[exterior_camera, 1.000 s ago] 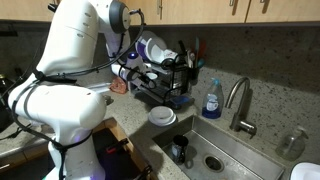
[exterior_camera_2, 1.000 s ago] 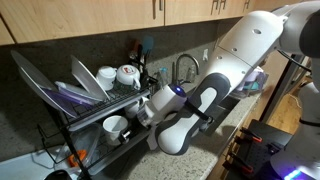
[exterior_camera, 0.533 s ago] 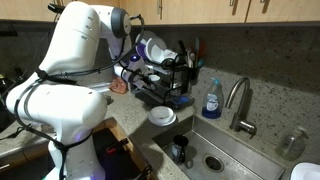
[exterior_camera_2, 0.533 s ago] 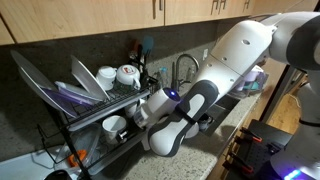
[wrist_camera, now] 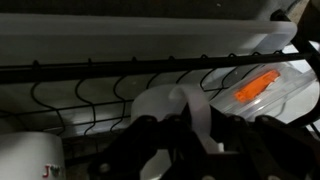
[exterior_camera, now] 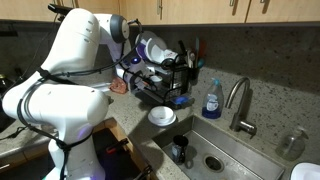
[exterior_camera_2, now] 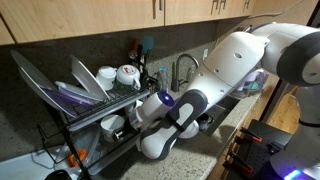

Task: Pick up the white mug and put it on the bottom shelf of the dishrack

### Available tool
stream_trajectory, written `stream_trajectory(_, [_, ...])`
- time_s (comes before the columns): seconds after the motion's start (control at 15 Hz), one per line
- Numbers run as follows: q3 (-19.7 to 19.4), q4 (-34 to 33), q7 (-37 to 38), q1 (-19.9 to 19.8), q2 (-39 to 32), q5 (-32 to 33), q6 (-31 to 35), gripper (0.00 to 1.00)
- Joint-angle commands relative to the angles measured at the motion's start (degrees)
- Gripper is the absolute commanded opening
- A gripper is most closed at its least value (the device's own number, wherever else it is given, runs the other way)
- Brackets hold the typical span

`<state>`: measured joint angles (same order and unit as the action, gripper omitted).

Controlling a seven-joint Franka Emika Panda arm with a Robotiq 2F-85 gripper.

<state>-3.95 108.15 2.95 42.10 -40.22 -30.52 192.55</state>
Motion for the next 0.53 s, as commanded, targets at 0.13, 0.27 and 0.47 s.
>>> stream_trajectory(0.13, [-6.88,-6.04,3.14,5.39,-3.56,-3.21,-2.64,0.03])
stream_trajectory(0.27, [-8.94,-7.75,4.14,6.87,-5.03,-3.56,-3.93,0.03])
stream_trajectory(0.47, [-10.98,-10.23,5.98,8.06,-6.89,-3.40,-6.21,0.03])
